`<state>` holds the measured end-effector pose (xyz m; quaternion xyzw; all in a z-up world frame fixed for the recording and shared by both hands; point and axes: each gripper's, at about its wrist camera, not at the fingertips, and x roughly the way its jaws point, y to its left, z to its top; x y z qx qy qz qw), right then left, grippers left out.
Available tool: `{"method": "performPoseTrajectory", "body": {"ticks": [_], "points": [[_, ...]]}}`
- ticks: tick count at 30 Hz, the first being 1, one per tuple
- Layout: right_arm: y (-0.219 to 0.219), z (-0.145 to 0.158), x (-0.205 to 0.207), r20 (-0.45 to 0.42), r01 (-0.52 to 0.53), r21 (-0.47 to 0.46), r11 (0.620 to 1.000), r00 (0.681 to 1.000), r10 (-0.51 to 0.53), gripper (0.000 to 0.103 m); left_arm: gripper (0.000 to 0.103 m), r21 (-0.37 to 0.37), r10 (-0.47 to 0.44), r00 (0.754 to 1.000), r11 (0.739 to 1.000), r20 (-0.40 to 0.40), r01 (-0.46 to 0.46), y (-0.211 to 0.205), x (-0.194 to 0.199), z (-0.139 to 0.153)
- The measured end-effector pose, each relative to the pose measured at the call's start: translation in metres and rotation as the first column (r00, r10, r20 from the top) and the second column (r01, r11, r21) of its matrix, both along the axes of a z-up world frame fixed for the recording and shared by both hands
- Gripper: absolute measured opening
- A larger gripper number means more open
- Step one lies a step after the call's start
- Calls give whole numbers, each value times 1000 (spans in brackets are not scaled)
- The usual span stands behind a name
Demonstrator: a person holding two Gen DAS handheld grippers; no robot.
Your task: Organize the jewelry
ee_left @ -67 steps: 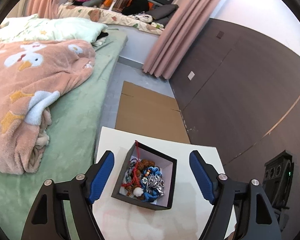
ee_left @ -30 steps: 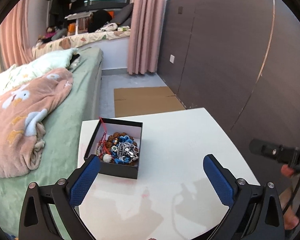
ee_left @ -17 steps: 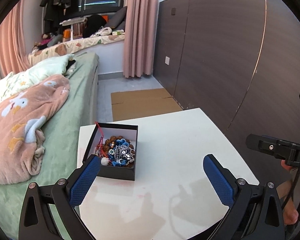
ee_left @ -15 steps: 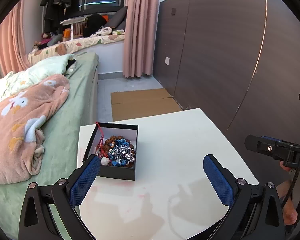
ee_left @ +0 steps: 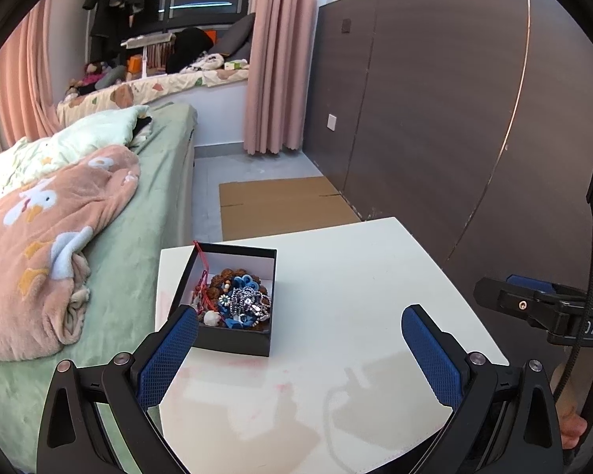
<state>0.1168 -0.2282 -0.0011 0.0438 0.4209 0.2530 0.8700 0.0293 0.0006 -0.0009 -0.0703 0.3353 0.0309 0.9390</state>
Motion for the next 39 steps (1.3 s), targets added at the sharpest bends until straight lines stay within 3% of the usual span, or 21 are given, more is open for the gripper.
{"method": "performPoseTrajectory", "body": {"ticks": [39], "points": [[4, 3, -5, 34, -2, -21, 1000, 999, 2, 103, 103, -8, 3, 1000, 1000, 4, -3, 6, -1, 3]]}}
